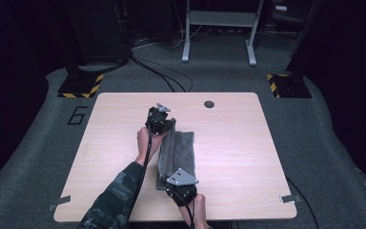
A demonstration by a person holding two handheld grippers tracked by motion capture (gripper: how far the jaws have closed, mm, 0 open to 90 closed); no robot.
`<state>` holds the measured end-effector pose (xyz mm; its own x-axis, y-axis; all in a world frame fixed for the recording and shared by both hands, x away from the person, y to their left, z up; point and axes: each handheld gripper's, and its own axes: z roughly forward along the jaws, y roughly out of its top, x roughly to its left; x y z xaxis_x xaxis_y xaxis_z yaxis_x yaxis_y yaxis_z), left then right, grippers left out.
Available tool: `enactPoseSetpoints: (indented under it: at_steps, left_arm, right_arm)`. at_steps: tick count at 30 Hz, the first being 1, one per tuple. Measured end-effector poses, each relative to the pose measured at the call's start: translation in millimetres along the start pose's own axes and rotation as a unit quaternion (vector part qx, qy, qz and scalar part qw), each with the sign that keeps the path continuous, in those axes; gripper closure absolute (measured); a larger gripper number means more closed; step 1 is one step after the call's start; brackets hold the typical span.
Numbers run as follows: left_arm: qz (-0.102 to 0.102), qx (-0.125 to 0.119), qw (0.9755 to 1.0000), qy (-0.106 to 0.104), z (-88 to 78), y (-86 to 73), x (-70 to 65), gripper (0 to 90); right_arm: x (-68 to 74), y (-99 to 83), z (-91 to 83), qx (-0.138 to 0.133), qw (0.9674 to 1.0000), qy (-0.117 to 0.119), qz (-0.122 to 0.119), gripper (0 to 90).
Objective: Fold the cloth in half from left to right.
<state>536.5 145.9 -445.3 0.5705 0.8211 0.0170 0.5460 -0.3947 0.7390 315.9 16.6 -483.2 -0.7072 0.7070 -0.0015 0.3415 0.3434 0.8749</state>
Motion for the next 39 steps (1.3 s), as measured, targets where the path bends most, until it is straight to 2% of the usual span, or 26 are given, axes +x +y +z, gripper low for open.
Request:
enactPoseSetpoints:
  at_steps: [3, 6, 14, 15, 16, 17, 18, 19, 20, 21, 22, 23, 24, 25, 30, 31, 32, 36, 37, 38, 39]
  left_arm:
    - [-0.002, 0.0, 1.0, -0.001, 8.4, 1.2, -6.3, 84.3]
    - [0.002, 0.007, 1.0, -0.003, 12.3, 1.6, -8.1, 84.2]
    - [-0.003, 0.012, 0.9999, -0.005, 25.7, 2.2, -13.0, 83.5]
    - [-0.004, 0.017, 0.9998, -0.012, 29.0, 2.4, -14.2, 81.6]
    - [-0.004, 0.017, 0.9998, -0.012, 29.0, 2.4, -14.2, 75.4]
    - [-0.009, 0.02, 0.9996, -0.016, 31.2, 2.4, -15.1, 75.4]
    - [-0.012, 0.018, 0.9996, -0.021, 32.2, 2.1, -14.8, 64.4]
    - [-0.02, 0.014, 0.9993, -0.027, 32.2, 1.8, -14.7, 49.9]
    - [-0.023, 0.012, 0.9992, -0.031, 31.3, 1.6, -14.4, 49.9]
    - [-0.027, 0.009, 0.999, -0.035, 28.6, 1.6, -13.8, 36.8]
    - [-0.031, 0.005, 0.9989, -0.036, 26.3, 1.4, -13.5, 36.8]
    - [-0.03, 0.006, 0.9988, -0.038, 22.3, 1.4, -12.0, 30.9]
    - [-0.036, -0.005, 0.9986, -0.039, 19.4, 0.8, -11.1, 30.9]
    - [-0.034, -0.01, 0.9986, -0.039, 12.2, -1.0, -8.9, 27.2]
    - [-0.031, -0.011, 0.9985, -0.043, 1.8, -11.0, -6.2, 24.0]
    - [-0.028, -0.002, 0.9986, -0.045, -1.9, -18.2, -6.3, 23.3]
    - [-0.028, -0.002, 0.9986, -0.045, -1.9, -18.2, -6.3, 22.9]
    - [-0.021, 0.006, 0.9985, -0.05, -11.0, -37.4, -9.8, 21.6]
    - [-0.012, 0.013, 0.9984, -0.054, -17.3, -49.6, -14.1, 20.3]
    - [-0.012, 0.013, 0.9984, -0.054, -17.3, -49.6, -14.1, 20.2]
    - [-0.003, 0.015, 0.9984, -0.054, -21.1, -55.9, -16.9, 19.9]
  right_arm:
    - [-6.1, -5.2, -0.9, 0.006, 0.9999, -0.008, 0.007, 85.8]
    - [-9.0, -7.2, -1.4, 0.009, 0.9999, -0.009, 0.01, 85.8]
    - [-19.3, -18.6, -2.7, 0.028, 0.9991, -0.019, 0.026, 84.9]
    - [-22.2, -21.4, -3.6, 0.032, 0.9989, -0.023, 0.027, 83.9]
    - [-22.2, -21.4, -3.6, 0.032, 0.9989, -0.023, 0.027, 83.9]
    - [-23.8, -23.2, -3.9, 0.034, 0.9987, -0.024, 0.028, 83.4]
    - [-26.0, -26.2, -4.8, 0.036, 0.9985, -0.028, 0.032, 81.8]
    - [-30.2, -30.6, -6.3, 0.044, 0.998, -0.029, 0.035, 79.6]
    - [-30.2, -30.6, -6.3, 0.044, 0.998, -0.029, 0.035, 79.6]
    - [-36.5, -36.3, -9.8, 0.05, 0.9973, -0.037, 0.039, 76.1]
    - [-36.5, -36.3, -9.8, 0.05, 0.9973, -0.037, 0.039, 76.1]
    - [-41.1, -40.5, -13.2, 0.053, 0.9966, -0.045, 0.045, 72.1]
    - [-41.1, -40.5, -13.2, 0.053, 0.9966, -0.045, 0.045, 72.1]
    - [-45.8, -45.1, -18.1, 0.059, 0.9954, -0.052, 0.054, 69.2]
    - [-54.2, -52.6, -27.3, 0.067, 0.9935, -0.061, 0.069, 61.0]
    - [-55.8, -54.3, -31.3, 0.07, 0.9925, -0.068, 0.074, 56.3]
    - [-55.8, -54.3, -31.3, 0.07, 0.9925, -0.068, 0.074, 56.3]
    - [-60.5, -56.5, -42.3, 0.075, 0.9917, -0.068, 0.079, 46.1]
    - [-64.4, -56.1, -50.4, 0.069, 0.9914, -0.068, 0.088, 40.5]
    - [-64.4, -56.1, -50.4, 0.069, 0.9914, -0.068, 0.088, 40.5]
    - [-70.1, -53.3, -58.6, 0.058, 0.9915, -0.073, 0.091, 39.6]
